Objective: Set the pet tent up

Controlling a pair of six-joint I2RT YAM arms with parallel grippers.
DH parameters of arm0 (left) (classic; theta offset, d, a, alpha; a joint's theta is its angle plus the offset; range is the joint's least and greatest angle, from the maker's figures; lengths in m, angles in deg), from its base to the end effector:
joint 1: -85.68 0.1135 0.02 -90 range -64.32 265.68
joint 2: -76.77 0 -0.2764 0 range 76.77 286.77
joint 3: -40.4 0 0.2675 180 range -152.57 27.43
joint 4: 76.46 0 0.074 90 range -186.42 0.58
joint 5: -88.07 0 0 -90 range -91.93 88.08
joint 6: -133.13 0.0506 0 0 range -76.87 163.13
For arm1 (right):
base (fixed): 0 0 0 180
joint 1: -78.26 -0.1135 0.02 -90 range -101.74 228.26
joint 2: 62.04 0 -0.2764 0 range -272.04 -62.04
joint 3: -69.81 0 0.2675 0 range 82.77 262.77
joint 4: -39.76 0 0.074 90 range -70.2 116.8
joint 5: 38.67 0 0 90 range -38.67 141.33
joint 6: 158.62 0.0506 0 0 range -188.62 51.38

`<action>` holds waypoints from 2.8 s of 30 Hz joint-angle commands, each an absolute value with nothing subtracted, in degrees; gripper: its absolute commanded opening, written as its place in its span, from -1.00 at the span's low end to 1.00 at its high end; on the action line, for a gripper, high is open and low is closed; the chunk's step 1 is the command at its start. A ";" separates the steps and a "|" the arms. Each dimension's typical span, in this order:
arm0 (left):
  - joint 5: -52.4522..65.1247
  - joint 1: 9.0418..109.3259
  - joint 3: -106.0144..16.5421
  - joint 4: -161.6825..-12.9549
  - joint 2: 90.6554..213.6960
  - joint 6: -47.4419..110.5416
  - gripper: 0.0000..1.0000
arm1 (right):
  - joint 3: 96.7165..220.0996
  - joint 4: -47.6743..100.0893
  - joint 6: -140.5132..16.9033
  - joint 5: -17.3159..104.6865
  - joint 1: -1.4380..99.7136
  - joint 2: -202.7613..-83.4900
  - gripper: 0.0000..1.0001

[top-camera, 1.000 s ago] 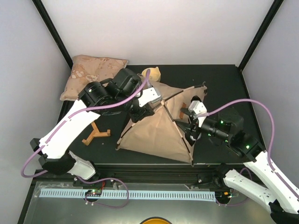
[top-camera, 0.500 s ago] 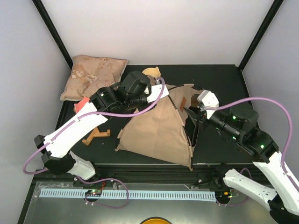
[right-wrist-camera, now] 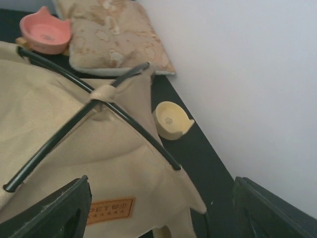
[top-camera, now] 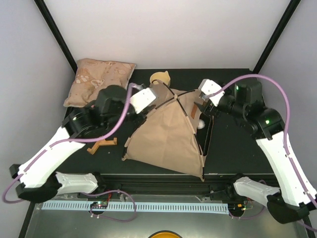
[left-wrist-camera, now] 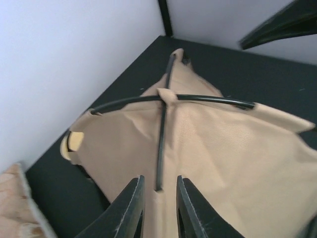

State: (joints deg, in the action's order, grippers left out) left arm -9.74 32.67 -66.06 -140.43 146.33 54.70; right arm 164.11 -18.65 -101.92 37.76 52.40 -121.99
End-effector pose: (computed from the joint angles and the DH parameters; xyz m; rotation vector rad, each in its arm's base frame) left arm 0.1547 -0.1939 0.4766 1.0233 1.7798 -0.3131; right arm 0.1882 0.1044 0.4535 -1.1078 1.6428 0.1514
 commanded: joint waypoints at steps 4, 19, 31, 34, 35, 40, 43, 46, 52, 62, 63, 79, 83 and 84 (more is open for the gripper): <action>0.41 32.42 -57.36 -139.74 138.61 42.38 -0.51 | 178.86 -38.46 -127.72 27.43 55.96 -133.86 0.58; -3.46 32.60 -52.17 -138.81 132.22 40.54 -0.45 | 194.15 -43.80 -140.22 27.11 57.52 -150.43 0.18; -11.77 44.35 -53.30 -141.27 129.76 32.24 -0.44 | 190.70 -39.58 -144.01 24.51 57.54 -149.20 -0.69; -12.90 46.64 -54.88 -141.48 129.19 32.51 -0.44 | 190.79 -38.41 -143.62 24.60 57.55 -146.32 -0.89; -13.44 47.04 -55.40 -141.34 128.89 32.69 -0.43 | 190.54 -37.74 -143.46 24.87 57.53 -145.20 -0.95; -17.79 47.82 -55.97 -139.33 126.86 34.07 -0.39 | 185.50 -24.84 -132.71 30.96 57.54 -137.20 -0.97; -22.78 48.30 -57.86 -140.18 127.38 34.50 -0.34 | 179.20 -11.36 -119.83 41.09 57.48 -131.48 -0.97; -24.84 49.96 -58.88 -140.39 128.47 34.06 -0.02 | 177.71 -6.80 -110.15 51.56 57.53 -128.45 -0.97; -20.06 57.21 -55.92 -136.04 130.03 31.87 0.83 | 179.74 -7.22 -96.40 65.33 57.78 -126.50 -0.97; -8.99 71.10 -47.67 -125.52 139.90 29.61 0.97 | 174.26 -8.16 -80.79 68.73 57.70 -123.45 -0.97; -9.19 71.50 -47.88 -125.16 141.31 29.62 0.97 | 172.38 -7.38 -80.23 68.77 57.78 -122.36 -0.97; -16.87 75.98 -66.27 -130.08 178.68 38.46 0.97 | 175.36 -20.37 -88.20 74.81 57.78 -128.09 0.74; -15.52 78.58 -73.79 -134.61 188.42 39.57 0.98 | 174.17 -19.42 -83.66 61.66 57.76 -127.47 0.82; -15.19 79.37 -75.90 -134.91 190.82 40.54 0.97 | 173.52 -18.55 -82.58 58.42 57.77 -127.06 0.82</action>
